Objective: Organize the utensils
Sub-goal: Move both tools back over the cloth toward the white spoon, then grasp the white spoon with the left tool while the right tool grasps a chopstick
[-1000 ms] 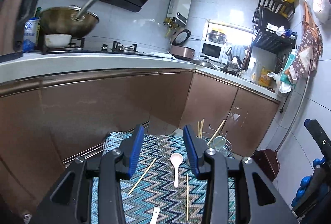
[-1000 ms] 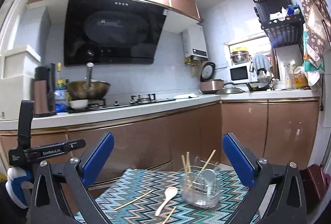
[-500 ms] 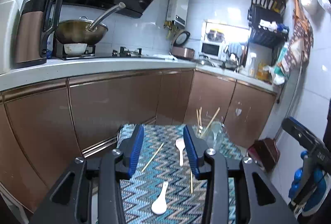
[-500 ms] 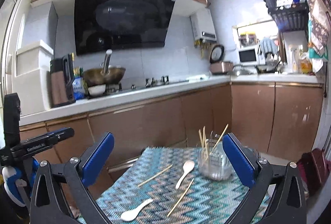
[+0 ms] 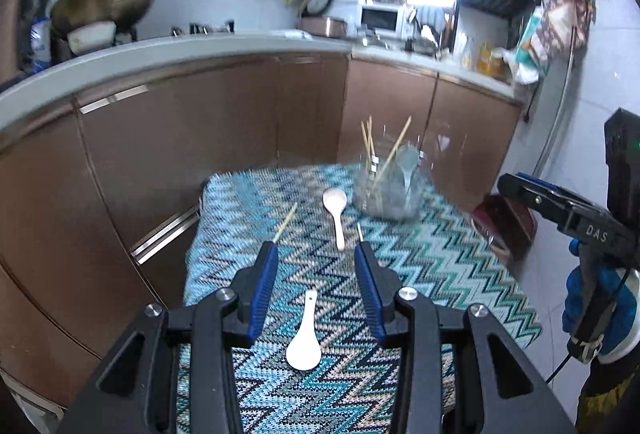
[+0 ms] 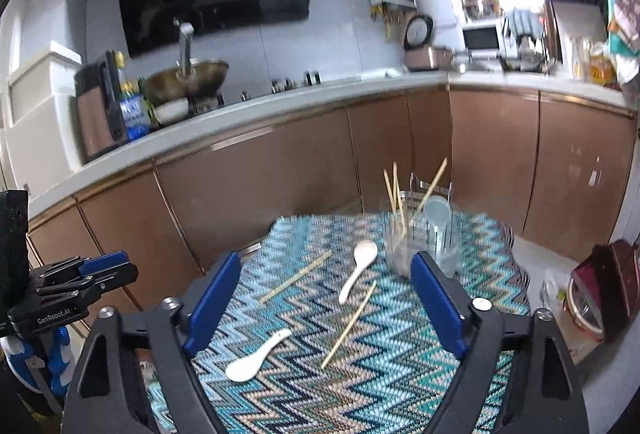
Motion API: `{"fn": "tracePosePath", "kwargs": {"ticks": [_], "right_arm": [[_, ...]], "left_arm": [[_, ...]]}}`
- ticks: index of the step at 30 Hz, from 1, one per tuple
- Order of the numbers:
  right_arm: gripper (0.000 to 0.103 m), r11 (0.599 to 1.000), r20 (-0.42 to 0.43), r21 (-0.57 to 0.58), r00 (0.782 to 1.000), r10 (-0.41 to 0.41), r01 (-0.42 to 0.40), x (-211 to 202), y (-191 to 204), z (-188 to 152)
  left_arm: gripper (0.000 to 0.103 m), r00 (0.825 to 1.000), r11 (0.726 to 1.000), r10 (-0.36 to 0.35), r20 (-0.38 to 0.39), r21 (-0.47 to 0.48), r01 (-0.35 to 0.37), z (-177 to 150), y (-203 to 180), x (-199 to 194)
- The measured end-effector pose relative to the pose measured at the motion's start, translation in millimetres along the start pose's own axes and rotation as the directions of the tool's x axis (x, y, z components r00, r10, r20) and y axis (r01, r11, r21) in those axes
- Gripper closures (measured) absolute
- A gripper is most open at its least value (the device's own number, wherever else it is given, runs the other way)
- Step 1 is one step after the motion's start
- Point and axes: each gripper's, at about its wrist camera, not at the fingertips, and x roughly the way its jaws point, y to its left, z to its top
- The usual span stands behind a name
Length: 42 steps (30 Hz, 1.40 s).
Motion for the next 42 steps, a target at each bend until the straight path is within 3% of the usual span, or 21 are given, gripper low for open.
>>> {"fn": "tracePosePath", "kwargs": {"ticks": [5,9,16,22,29,34,40,42], "right_arm": [[0.033,1.0,-0.114,0.026,0.993,0.004,-0.001,43,-16,-18],[0.04,0.999,-0.201,0.036,0.98,0.005,0.002,78,-26,-30],[0.055,0.997,-0.39,0.073,0.92,0.049,-0.022,159,-39,-49],[0.082,0.997,-0.526,0.076,0.849,0.042,-0.002,234,-47,-57],[0.083,0.998,-0.593,0.038,0.805,-0.013,0.044,291,-53,-51],[0.082,0.997,-0.65,-0.015,0.757,-0.068,0.076,325,-57,-59],[0.083,0.997,-0.662,-0.017,0.747,-0.063,0.069,338,-57,-56],[0.087,0.997,-0.664,-0.027,0.744,-0.068,0.067,341,-55,-55]], "left_arm": [[0.065,0.994,1.0,-0.02,-0.109,-0.002,0.02,-13,7,50],[0.065,0.976,0.999,-0.047,-0.211,-0.007,0.047,-23,14,90],[0.065,0.909,0.995,-0.094,-0.406,-0.02,0.094,-35,23,161],[0.065,0.849,0.993,-0.106,-0.518,-0.01,0.118,-39,27,202],[0.065,0.795,0.991,-0.103,-0.598,0.004,0.132,-41,27,229],[0.065,0.759,0.993,-0.092,-0.645,0.002,0.122,-44,28,245],[0.066,0.728,0.994,-0.069,-0.682,0.018,0.111,-47,26,262],[0.073,0.72,0.994,-0.066,-0.691,0.018,0.108,-48,25,268]]}}
